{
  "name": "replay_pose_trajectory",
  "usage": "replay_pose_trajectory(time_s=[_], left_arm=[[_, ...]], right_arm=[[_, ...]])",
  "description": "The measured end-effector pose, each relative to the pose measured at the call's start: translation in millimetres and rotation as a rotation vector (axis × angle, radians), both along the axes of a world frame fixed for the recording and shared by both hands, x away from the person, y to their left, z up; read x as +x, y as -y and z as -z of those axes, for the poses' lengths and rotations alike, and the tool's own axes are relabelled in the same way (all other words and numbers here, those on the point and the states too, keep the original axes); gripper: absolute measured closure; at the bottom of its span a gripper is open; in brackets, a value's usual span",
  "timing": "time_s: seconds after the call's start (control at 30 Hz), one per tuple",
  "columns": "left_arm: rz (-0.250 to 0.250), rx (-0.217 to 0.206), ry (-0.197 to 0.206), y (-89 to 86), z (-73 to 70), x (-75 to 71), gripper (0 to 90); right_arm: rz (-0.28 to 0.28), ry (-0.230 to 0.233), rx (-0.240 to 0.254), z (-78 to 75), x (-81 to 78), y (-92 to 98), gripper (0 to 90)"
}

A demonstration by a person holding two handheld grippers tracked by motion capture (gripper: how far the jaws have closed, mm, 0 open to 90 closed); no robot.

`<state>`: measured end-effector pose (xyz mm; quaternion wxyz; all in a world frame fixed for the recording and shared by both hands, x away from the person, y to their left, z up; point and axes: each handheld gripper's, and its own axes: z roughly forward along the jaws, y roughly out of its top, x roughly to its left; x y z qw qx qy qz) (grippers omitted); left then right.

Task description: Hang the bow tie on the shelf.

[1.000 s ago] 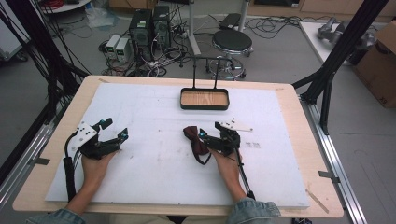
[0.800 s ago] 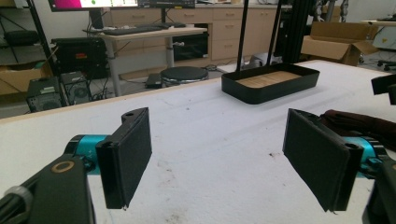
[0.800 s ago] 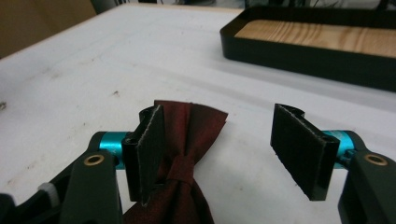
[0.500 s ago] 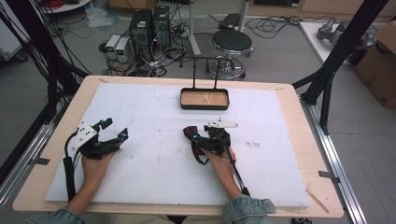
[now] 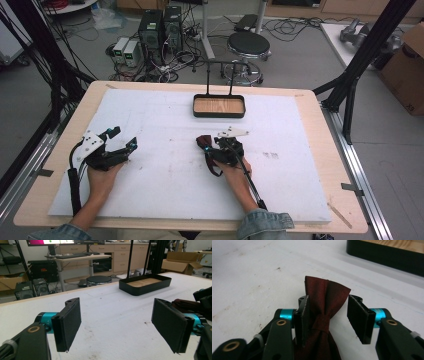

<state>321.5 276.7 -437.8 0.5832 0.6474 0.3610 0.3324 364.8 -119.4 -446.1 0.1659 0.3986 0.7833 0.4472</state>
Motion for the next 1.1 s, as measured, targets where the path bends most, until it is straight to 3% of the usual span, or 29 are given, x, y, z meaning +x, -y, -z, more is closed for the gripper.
replay_pose_trajectory(time_s=[0.23,0.67,1.1], left_arm=[[-0.002,-0.003,-0.001,-0.2,0.1,0.0,24.0],[-0.003,-0.003,-0.001,-0.1,0.2,0.1,24.0],[-0.002,-0.002,-0.002,-0.1,0.1,-0.1,24.0]], right_arm=[[-0.029,-0.044,-0.037,1.8,3.5,-4.3,60.0],[-0.019,-0.053,-0.042,2.3,3.9,-4.3,69.0],[-0.004,-0.053,-0.044,2.5,3.3,-4.3,70.0]])
